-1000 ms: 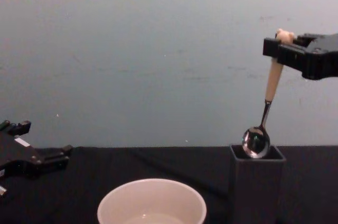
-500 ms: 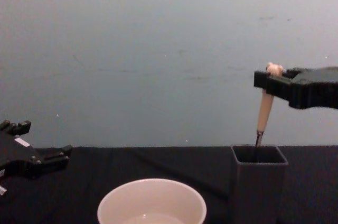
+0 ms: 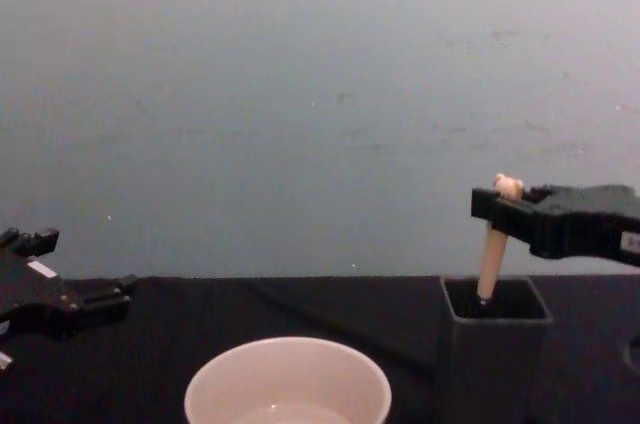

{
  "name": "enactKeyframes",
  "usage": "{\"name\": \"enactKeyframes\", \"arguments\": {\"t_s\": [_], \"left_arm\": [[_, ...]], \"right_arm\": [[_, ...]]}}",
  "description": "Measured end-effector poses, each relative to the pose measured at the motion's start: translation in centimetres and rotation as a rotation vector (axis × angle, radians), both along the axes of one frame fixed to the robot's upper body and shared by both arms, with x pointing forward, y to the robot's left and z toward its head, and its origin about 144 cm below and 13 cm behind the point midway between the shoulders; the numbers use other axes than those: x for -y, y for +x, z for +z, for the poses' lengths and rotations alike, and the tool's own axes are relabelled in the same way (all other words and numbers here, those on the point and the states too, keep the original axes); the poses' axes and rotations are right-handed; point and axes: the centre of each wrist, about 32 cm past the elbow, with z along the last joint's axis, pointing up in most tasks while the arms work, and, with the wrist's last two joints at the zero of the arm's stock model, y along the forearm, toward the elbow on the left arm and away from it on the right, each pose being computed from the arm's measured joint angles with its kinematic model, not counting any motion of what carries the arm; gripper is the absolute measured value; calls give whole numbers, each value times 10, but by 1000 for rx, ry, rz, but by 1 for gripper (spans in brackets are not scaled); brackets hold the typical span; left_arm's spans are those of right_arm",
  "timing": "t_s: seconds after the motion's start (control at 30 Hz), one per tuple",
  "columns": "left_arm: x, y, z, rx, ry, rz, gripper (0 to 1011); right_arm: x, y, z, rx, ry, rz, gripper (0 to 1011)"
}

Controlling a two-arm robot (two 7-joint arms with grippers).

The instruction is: Pick up the stirring spoon with one hand, stir inside the cup, then place it back in its original position.

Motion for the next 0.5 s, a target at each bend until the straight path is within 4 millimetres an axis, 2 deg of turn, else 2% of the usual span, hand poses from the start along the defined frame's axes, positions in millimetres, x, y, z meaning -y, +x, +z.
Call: {"name": "enactKeyframes", "arguments": {"t_s": [0.5], "left_arm": [[0,0,0,0,0,0,1001]], "right_arm": [[0,2,-16,-7,19,-22,214]]}}
